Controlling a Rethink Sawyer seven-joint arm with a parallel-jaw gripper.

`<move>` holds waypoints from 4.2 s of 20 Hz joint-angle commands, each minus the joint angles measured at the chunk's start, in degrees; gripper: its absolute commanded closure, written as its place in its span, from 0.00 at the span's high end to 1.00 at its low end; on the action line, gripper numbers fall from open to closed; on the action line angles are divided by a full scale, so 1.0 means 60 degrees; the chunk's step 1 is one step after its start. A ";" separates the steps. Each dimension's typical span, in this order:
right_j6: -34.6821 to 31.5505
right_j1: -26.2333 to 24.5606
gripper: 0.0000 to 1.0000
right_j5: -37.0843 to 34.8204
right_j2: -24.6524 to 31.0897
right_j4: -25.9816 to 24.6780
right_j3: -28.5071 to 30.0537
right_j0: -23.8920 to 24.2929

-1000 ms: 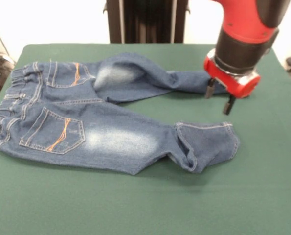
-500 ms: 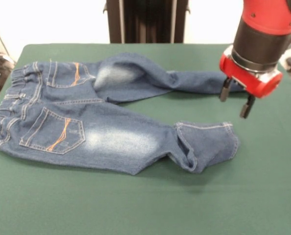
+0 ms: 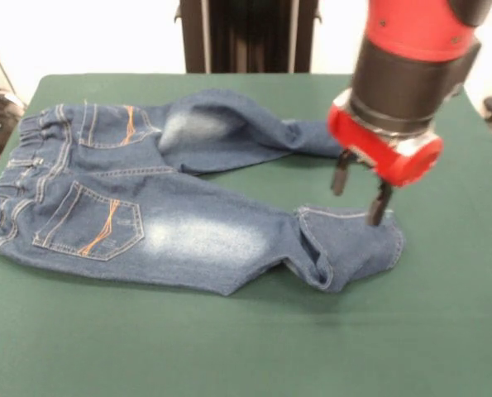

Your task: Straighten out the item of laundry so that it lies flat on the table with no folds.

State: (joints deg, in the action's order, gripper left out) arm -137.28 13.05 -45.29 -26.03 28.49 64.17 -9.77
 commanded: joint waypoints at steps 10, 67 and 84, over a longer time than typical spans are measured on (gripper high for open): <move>-0.0692 -0.0818 1.00 0.1684 0.1372 -0.0792 0.1698 0.0849; -0.3286 -0.0549 1.00 0.2031 0.0886 0.0656 0.2872 -0.1233; -0.1745 -0.1651 1.00 0.4681 0.2144 0.0641 0.2814 0.0102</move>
State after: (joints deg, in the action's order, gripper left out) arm -138.66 9.33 -20.83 -22.67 30.95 77.44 -10.69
